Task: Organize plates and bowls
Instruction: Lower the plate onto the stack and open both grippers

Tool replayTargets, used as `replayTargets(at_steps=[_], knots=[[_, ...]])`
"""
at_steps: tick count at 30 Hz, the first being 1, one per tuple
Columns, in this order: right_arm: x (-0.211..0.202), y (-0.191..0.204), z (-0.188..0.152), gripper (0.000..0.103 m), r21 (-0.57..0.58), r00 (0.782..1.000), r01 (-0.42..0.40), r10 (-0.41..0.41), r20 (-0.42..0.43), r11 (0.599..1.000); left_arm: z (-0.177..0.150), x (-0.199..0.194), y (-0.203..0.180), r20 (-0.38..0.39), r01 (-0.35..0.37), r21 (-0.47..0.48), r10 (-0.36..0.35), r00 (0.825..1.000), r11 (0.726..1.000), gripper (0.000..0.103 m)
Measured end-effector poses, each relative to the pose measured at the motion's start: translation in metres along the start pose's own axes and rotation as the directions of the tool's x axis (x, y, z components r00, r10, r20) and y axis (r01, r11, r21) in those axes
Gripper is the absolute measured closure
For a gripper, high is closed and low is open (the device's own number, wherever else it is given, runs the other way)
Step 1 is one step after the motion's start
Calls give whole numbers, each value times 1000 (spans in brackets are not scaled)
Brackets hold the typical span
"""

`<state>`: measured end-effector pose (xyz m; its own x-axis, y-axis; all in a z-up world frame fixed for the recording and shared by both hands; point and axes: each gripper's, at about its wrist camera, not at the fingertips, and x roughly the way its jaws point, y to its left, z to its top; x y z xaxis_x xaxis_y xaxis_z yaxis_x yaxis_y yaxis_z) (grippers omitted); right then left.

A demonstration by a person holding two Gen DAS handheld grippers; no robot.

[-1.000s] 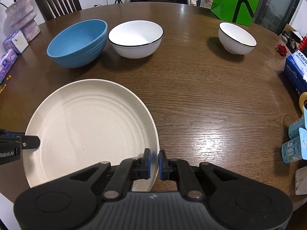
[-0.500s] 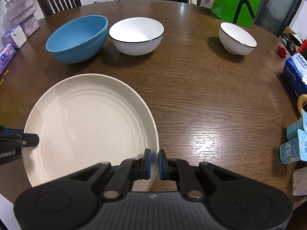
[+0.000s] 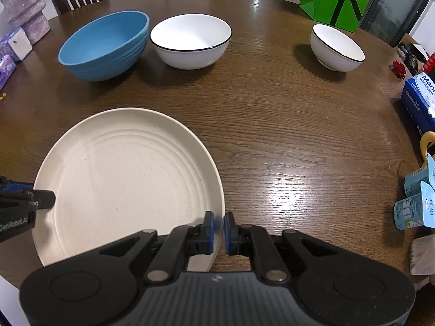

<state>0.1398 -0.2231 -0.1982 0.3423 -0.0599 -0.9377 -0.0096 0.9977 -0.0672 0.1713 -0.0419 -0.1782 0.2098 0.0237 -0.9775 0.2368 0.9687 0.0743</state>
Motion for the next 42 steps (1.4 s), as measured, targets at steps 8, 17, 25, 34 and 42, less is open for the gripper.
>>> replayTargets(at_steps=[8,17,25,34,42], knots=[[3,1,0,96,-2,1000,4,-4,1,1000,0,2,1,-6,0,-2,0,1000,1000,89],[4,4,0,95,-8,1000,18,-18,-4,1000,2,3,0,-15,-1,4,1,1000,1000,89],[4,5,2,95,-5,1000,26,-26,-12,1000,3,2,-1,-14,22,4,-22,1000,1000,83],[-15,-6,0,60,30,998,-37,35,57,999,-6,-26,19,100,97,-35,-93,991,995,37],[-33,-11,-15,30,39,990,-77,72,118,996,-19,-50,36,219,130,-60,-113,969,990,11]])
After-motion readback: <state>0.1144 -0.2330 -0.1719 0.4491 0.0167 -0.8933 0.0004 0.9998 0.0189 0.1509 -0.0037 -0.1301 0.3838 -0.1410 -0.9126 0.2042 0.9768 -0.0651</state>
